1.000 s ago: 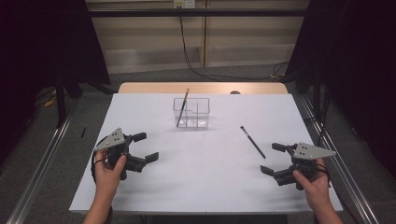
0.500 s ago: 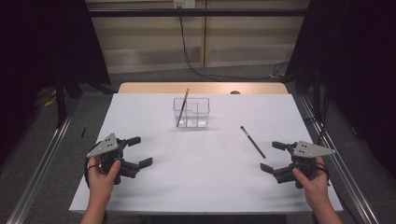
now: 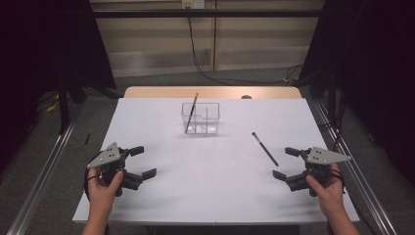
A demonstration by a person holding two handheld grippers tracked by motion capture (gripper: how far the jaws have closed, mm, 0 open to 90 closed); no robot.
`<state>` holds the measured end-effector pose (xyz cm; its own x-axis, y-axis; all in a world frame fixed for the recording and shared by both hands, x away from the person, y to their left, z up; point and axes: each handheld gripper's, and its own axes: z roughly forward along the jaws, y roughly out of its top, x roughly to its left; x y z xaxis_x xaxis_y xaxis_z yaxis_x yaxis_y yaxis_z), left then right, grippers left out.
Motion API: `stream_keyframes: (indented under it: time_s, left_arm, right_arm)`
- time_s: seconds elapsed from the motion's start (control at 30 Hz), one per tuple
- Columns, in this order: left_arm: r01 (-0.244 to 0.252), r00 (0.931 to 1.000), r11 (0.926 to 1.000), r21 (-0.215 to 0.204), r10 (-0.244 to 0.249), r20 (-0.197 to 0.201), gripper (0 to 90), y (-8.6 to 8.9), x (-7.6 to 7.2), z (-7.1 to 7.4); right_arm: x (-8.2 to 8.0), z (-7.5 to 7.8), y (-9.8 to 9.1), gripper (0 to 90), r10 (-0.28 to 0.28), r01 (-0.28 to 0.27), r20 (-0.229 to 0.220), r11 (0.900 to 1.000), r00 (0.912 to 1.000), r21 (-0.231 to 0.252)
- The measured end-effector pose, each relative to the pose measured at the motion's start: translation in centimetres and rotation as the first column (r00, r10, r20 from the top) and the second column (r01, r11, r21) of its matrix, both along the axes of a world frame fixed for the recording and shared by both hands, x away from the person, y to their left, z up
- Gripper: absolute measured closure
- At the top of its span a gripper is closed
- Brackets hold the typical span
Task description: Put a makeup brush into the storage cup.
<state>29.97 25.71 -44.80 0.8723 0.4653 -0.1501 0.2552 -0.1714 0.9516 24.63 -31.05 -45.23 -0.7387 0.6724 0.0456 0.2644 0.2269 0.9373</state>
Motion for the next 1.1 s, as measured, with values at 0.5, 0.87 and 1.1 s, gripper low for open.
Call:
stream_keyframes:
  time_s: [0.5,0.87,1.1]
  left_arm:
    - [-0.009,1.0000,0.9995,-0.030,0.009,0.001,0.8,0.4,0.0,0.1]
    - [0.000,1.0000,0.9997,-0.023,0.000,-0.003,0.9,0.1,0.0,-0.1]
    - [0.013,0.9998,0.9999,-0.011,-0.013,-0.014,1.1,0.1,0.0,-0.5]
  right_arm:
    - [0.5,0.0,0.3,2.8,-0.021,0.021,0.001,0.9997,0.9998,0.015]
    - [1.2,0.2,0.7,2.8,-0.042,0.042,0.005,0.9990,0.9991,0.013]
    - [2.0,0.6,1.0,2.8,-0.052,0.052,0.009,0.9986,0.9986,-0.001]
